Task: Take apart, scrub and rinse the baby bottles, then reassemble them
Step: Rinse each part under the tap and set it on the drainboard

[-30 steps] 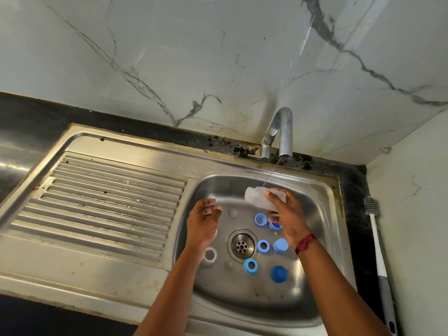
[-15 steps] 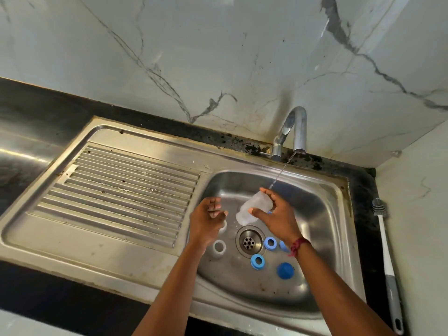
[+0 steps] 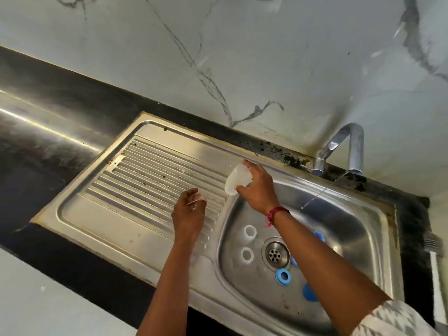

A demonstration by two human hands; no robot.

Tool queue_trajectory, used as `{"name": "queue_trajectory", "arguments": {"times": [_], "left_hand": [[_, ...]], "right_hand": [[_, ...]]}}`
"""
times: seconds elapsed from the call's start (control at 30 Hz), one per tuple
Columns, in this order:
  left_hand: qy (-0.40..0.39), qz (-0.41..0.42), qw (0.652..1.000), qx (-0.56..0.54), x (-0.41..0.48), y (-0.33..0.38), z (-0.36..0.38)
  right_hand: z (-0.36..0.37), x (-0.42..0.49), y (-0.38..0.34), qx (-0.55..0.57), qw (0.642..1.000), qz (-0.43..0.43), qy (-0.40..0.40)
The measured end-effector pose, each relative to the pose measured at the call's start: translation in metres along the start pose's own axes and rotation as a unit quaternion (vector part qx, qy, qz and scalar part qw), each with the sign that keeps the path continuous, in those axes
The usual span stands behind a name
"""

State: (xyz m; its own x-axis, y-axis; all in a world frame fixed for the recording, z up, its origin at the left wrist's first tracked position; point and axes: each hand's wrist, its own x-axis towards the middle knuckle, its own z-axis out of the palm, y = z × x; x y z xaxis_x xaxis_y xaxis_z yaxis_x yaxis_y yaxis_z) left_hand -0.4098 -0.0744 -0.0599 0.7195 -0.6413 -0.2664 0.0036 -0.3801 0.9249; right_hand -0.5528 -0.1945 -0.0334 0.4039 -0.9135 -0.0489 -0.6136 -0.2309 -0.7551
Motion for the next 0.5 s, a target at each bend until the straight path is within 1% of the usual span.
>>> {"name": "queue_trajectory", "arguments": {"times": [0.07,0.2,0.3,0.5], "left_hand": [[0.034,-0.011,0.999,-0.03,0.008,0.001,-0.011],[0.065,-0.017,0.996,-0.051,0.02,-0.008,-0.024],[0.071,-0.029,0.995,-0.056,0.026,-0.016,-0.028],[0.064,-0.047,0.995,-0.065,0.028,-0.027,-0.03]], "right_hand": [[0.008,0.017,-0.008,-0.018,1.0,-0.016,-0.016],[0.024,0.041,-0.018,-0.048,0.998,-0.037,-0.036],[0.032,0.051,-0.021,-0.071,0.995,-0.054,-0.048],[0.042,0.061,-0.025,-0.082,0.993,-0.061,-0.059]]}}
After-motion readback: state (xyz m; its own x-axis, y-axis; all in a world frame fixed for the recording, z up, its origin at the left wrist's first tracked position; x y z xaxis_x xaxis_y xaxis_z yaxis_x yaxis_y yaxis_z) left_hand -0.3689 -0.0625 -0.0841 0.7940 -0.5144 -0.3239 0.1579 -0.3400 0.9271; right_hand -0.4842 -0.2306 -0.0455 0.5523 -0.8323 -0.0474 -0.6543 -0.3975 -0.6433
